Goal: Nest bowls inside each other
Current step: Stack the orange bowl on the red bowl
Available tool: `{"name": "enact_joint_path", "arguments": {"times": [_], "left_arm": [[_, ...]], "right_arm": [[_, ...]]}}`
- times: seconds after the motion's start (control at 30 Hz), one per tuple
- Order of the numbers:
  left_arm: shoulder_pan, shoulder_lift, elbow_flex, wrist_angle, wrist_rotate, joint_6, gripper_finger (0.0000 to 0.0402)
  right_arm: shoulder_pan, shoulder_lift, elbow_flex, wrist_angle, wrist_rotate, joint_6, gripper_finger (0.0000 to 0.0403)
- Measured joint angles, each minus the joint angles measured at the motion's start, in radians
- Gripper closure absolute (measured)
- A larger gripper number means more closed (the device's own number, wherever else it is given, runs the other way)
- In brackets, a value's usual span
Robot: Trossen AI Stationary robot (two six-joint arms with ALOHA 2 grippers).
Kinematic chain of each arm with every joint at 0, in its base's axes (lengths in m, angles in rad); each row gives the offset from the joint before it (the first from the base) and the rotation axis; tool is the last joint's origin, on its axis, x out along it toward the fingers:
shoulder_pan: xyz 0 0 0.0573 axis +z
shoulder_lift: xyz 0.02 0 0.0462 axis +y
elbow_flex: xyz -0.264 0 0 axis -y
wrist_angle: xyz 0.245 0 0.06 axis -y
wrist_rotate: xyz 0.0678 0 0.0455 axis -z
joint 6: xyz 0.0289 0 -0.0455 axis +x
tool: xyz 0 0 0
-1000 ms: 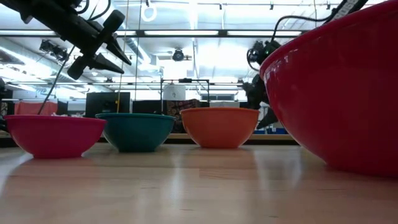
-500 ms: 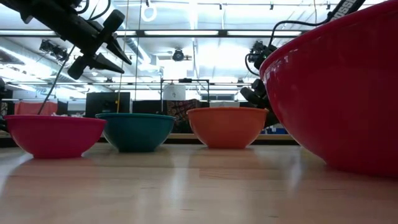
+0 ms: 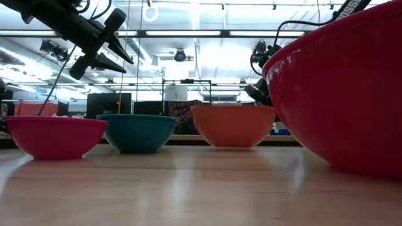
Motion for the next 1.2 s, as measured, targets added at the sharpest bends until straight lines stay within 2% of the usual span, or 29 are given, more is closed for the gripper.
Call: {"name": "enact_joint_path", "arguments": {"times": [0.1,0.2,0.4,0.6,0.73,0.9,1.03,1.2], "left_arm": [[0.0,0.0,0.0,0.0,0.0,0.003,0.026],[0.0,0.0,0.0,0.0,0.0,0.003,0.026],[0.0,0.0,0.0,0.0,0.005,0.057,0.026],[0.0,0.001,0.0,-0.02,0.049,0.096,0.0257],[0.0,0.001,0.0,-0.027,0.053,0.121,0.0229],[0.0,0.001,0.0,-0.034,0.053,0.121,0.0176],[0.0,0.001,0.0,-0.033,0.053,0.123,0.0152],[0.0,0.001,0.0,-0.033,0.052,0.157,0.0148]], "right_arm": [[-0.034,-0.019,0.004,-0.001,-0.095,-0.024,0.0382],[-0.054,-0.029,0.042,-0.075,-0.168,-0.071,0.0376],[-0.047,-0.069,0.208,-0.334,-0.238,-0.272,0.0366],[-0.007,-0.092,0.394,-0.654,-0.378,-0.462,0.0366],[0.036,-0.123,0.463,-0.791,-0.452,-0.579,0.0366],[0.126,-0.205,0.464,-0.862,-0.555,-0.658,0.0366],[0.25,-0.26,0.453,-0.949,-0.513,-0.71,0.0366],[0.451,-0.292,0.453,-0.983,-0.277,-0.678,0.0366]]}}
